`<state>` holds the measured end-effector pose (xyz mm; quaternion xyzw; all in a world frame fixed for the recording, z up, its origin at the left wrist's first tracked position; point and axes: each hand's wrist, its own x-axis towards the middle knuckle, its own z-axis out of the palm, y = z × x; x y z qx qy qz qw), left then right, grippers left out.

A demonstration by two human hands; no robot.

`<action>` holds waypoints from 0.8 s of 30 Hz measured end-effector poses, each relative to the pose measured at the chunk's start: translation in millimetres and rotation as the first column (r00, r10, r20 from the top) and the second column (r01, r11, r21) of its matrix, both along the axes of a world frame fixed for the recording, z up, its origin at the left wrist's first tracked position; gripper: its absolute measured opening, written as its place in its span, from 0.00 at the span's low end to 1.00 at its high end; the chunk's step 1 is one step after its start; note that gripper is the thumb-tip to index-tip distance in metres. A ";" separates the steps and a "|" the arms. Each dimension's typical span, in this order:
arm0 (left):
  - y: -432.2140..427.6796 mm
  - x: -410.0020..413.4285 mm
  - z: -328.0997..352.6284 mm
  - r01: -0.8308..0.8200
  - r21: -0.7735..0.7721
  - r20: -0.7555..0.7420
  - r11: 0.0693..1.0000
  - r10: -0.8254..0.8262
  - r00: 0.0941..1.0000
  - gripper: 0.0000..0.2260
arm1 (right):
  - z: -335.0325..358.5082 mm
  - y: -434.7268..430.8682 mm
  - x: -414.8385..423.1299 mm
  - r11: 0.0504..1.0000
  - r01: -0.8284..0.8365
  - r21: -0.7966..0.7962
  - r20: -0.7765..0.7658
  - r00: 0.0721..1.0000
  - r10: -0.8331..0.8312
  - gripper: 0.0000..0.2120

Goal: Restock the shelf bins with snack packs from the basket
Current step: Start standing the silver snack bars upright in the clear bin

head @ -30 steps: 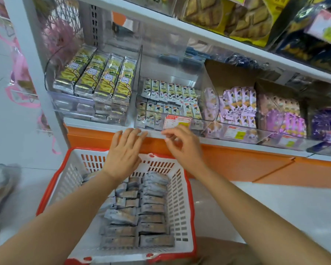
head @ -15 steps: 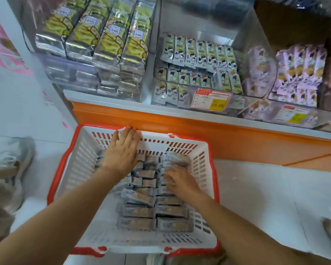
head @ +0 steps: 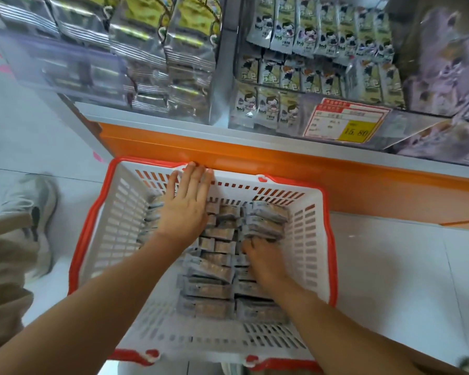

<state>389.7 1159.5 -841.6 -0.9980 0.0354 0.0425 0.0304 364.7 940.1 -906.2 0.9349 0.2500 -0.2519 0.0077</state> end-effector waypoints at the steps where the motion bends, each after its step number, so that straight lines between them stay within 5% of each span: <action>1: 0.0 -0.7 0.9 -0.002 -0.005 -0.005 1.000 0.002 1.000 0.34 | -0.4 1.0 -0.7 1.000 -0.013 -0.005 0.008 1.000 0.014 0.28; 7: -0.2 -2.5 16.2 -0.010 -0.027 -0.075 1.000 0.008 0.997 0.36 | 2.6 -5.0 -9.4 0.999 -0.030 0.035 0.013 0.999 0.030 0.29; 11: 0.6 -4.7 26.5 -0.011 -0.091 -0.113 0.996 0.001 0.994 0.36 | 40.0 -6.4 -7.8 0.963 0.113 0.245 -0.031 0.994 -0.109 0.13; 17: -11.6 -9.3 53.0 -0.093 -0.308 -0.159 0.947 0.045 0.986 0.21 | 107.4 -7.8 11.7 0.669 0.410 0.620 -0.244 0.911 -0.333 0.22; 20: -24.2 -9.4 69.4 -0.341 -0.590 -0.346 0.732 0.153 0.926 0.18 | 138.1 -10.2 15.9 0.526 0.383 0.759 -0.181 0.901 -0.395 0.19; 24: -44.1 -7.8 98.6 -0.631 -0.768 -0.619 0.111 0.123 0.776 0.22 | 176.7 -11.8 11.7 0.405 0.331 0.853 -0.115 0.874 -0.472 0.17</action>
